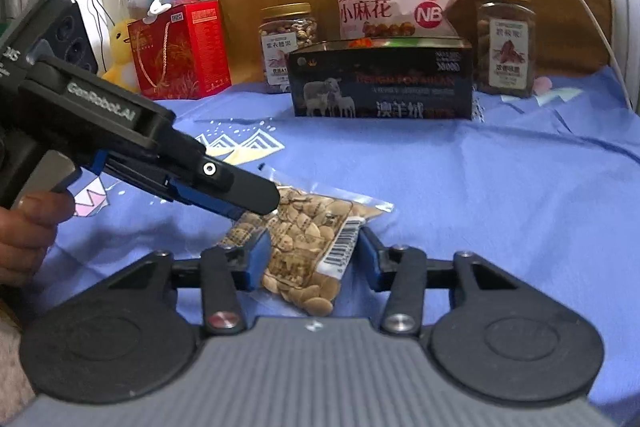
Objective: Organize snacks
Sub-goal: 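Grasp the clear peanut bag with barcode using the left tool, then carry the peanut bag with the left tool into the tin and release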
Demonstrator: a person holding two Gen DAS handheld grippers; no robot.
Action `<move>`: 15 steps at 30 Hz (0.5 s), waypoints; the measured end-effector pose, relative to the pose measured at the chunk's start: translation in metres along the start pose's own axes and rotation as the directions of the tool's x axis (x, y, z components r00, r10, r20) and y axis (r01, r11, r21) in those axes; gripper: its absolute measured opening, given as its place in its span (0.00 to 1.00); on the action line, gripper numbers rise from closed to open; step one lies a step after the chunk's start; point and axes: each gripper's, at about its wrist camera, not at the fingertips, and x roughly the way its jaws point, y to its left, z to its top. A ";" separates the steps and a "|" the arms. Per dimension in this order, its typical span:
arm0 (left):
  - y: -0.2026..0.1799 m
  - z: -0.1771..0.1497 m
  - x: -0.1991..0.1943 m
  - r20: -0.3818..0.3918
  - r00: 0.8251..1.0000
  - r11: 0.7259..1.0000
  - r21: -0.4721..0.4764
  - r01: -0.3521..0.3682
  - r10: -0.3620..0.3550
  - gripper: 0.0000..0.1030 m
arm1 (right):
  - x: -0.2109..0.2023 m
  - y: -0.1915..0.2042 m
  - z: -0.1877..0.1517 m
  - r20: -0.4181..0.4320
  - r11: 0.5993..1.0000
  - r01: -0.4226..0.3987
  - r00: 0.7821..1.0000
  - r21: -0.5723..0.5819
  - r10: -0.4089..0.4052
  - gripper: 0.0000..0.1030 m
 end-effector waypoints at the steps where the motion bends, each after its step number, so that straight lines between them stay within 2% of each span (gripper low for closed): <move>1: -0.002 0.003 -0.001 0.013 1.000 1.000 0.011 -0.008 0.008 0.35 | 0.003 0.000 0.003 0.001 1.000 -0.001 1.000 0.002 0.001 0.48; 9: -0.007 0.044 -0.017 0.112 0.993 0.998 0.059 -0.027 0.020 0.35 | 0.019 -0.002 0.044 0.082 1.000 0.011 0.997 -0.028 -0.008 0.44; 15: -0.022 0.092 -0.021 0.201 0.979 0.988 0.141 -0.060 0.031 0.35 | 0.032 -0.012 0.089 0.187 0.995 0.056 0.982 -0.084 -0.039 0.44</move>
